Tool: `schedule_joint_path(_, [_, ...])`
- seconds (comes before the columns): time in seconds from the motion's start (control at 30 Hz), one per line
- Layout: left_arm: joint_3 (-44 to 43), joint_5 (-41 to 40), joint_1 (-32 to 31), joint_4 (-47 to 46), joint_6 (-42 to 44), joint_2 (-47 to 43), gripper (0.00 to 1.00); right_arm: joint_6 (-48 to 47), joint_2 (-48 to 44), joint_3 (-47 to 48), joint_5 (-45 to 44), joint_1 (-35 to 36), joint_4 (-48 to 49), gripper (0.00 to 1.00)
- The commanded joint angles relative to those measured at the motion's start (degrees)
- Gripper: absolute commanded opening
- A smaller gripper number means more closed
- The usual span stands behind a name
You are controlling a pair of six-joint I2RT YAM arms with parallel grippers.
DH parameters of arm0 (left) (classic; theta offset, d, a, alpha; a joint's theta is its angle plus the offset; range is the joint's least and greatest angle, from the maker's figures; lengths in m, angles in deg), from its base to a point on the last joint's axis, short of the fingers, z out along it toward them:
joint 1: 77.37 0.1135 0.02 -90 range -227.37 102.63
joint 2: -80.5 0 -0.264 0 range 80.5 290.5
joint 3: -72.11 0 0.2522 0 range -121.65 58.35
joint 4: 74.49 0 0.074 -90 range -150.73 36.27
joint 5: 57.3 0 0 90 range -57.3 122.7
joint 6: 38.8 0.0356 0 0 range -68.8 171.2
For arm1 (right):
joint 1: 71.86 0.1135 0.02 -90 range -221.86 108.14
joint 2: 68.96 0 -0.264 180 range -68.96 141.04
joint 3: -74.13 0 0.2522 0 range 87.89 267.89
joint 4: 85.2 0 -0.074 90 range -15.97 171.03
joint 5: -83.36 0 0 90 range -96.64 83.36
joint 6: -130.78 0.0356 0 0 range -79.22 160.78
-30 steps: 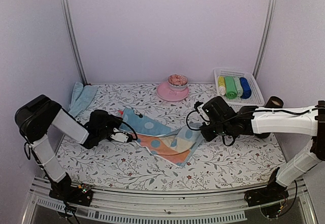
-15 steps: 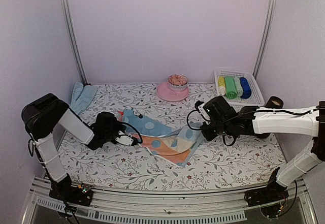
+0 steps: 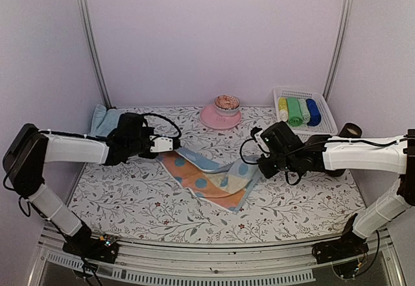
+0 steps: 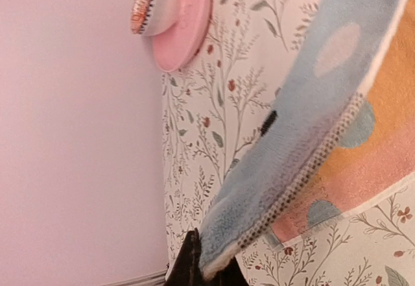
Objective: Roll the towels
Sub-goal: Pick up the towel from the center of the board, then flatten out the towel at the center of the board.
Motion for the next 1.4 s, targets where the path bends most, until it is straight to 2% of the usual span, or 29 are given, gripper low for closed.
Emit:
schedule_joint_path(0.0, [-1.7, 5.0, 0.9, 11.6, -12.5, -8.3, 0.0, -1.5, -1.8, 2.4, 0.7, -0.4, 0.9, 0.02])
schedule_joint_path(0.1, [-3.0, 5.6, 1.4, 15.9, -17.8, -12.5, 0.0, -2.5, -2.8, 4.5, 2.5, -0.4, 0.5, 0.02])
schedule_joint_path(0.27, [-7.1, 0.6, 2.3, 21.7, -29.5, -17.3, 0.0, -5.4, -5.7, 7.9, 7.8, -0.4, 0.0, 0.02])
schedule_joint_path(0.4, [-9.4, 1.0, 3.8, 27.3, -36.4, -21.5, 0.0, -8.5, -5.8, 9.3, 12.4, -0.4, -1.9, 0.02])
schedule_joint_path(0.53, [-10.9, -0.2, 6.3, 32.2, -41.1, -24.5, 0.0, -9.8, -4.4, 10.5, 10.9, -0.4, -5.7, 0.02])
schedule_joint_path(0.7, [-9.6, 3.4, 10.6, 37.9, -44.5, -29.4, 0.0, -9.0, -5.4, 12.5, 6.4, -0.3, -9.8, 0.02])
schedule_joint_path(0.97, [-6.7, 4.2, 11.4, 44.2, -46.9, -40.0, 0.0, -10.0, -10.6, 13.1, 5.4, 0.9, -13.4, 0.02])
schedule_joint_path(1.2, [-7.1, 9.4, 11.4, 48.5, -49.2, -50.0, 0.0, -11.1, -10.7, 13.9, 3.0, 8.6, -13.7, 0.02])
schedule_joint_path(1.37, [-8.3, 9.3, 11.4, 51.2, -49.9, -52.7, 0.0, -10.9, -16.3, 14.8, 5.1, 10.3, -12.2, 0.02])
